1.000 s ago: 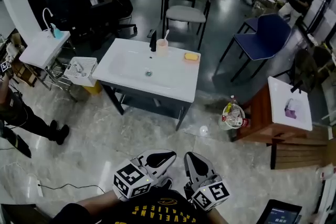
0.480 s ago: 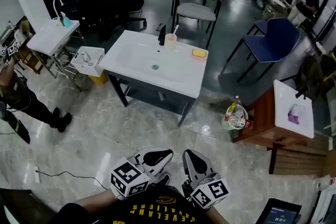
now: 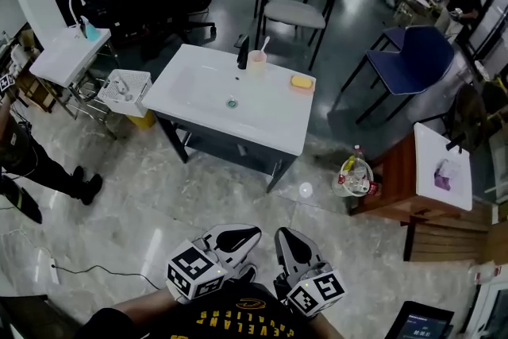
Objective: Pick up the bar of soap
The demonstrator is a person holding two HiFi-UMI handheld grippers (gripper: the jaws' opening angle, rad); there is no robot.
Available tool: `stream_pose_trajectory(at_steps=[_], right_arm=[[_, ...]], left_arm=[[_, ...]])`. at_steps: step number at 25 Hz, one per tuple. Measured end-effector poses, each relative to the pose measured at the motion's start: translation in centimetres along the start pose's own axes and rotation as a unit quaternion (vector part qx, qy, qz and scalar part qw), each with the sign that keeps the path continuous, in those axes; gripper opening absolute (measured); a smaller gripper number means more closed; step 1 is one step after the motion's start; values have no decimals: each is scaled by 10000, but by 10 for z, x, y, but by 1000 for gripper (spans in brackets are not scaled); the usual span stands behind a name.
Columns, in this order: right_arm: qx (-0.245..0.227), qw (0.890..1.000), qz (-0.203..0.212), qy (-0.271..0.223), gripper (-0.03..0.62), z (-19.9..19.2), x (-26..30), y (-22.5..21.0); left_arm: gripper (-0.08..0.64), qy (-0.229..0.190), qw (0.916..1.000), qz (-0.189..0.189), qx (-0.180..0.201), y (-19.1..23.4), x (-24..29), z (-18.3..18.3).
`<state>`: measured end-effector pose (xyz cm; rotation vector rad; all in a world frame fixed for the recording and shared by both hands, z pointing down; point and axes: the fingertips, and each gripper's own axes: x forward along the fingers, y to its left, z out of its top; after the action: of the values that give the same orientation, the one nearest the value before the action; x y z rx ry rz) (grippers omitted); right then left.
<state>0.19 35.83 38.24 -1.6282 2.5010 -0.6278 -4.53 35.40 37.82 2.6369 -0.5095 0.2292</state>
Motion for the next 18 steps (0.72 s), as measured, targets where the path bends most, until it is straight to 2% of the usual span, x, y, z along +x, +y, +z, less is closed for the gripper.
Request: stream_pose_trajectory(at_steps=[9,18], right_arm=[[-208,9989,-401,-97,18,21,72,-2],[-143,9976,-660,139,18,16,122,3]], left_arm=[[17,-94,9991,-391,94,70,6,39],[17,-2,9977,-648,-217,122,0,47]])
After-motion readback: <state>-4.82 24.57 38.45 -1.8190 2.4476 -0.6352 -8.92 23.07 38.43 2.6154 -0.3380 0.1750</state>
